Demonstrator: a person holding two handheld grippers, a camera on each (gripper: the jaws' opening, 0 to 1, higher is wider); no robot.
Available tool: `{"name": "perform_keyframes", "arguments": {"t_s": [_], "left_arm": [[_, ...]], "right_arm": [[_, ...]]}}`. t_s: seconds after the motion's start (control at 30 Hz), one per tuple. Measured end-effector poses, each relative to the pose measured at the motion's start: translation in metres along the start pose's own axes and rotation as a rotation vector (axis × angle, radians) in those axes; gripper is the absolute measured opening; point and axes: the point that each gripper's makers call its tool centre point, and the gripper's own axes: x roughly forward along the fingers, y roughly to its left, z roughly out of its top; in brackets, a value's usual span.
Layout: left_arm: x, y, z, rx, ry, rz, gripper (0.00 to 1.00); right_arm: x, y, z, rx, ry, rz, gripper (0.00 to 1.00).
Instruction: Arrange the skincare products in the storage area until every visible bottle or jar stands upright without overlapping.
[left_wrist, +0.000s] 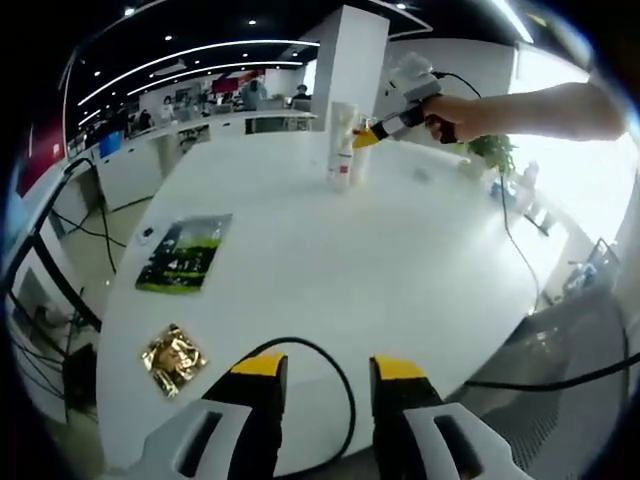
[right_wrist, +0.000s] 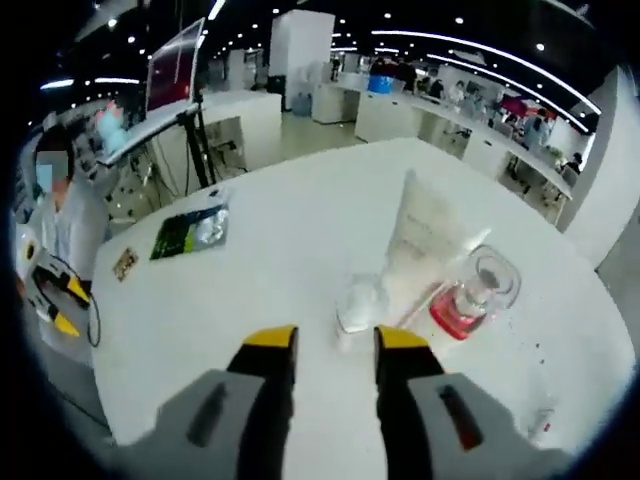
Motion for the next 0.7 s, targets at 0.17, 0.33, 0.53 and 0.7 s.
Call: {"name": "perform_keyframes", "arguments": {"t_s": [0.17, 0.33, 0.53, 0.7], "left_arm": [[-0.001, 0.001, 0.001, -0.004, -0.005, 0.005, 0.34], [0.001, 0.0, -0.002, -0.001, 0.007, -0.002, 0.33], [0.001, 0.002, -0.002, -0.005, 0.007, 0.002, 0.32], [0.001, 0.002, -0.003, -0.01, 0.011, 0.0, 0.32]], "right_arm": [[0.015, 0.008, -0.027, 0.228, 0.046, 0.004, 0.37], [0.021, 0.008, -0.037, 0.29, 0.054, -0.017, 0.37], [0.021, 0.009, -0.043, 0.329, 0.061, -0.039, 0.37], [0.021, 0.007, -0.042, 0.368, 0.045, -0.053, 0.37]]}}
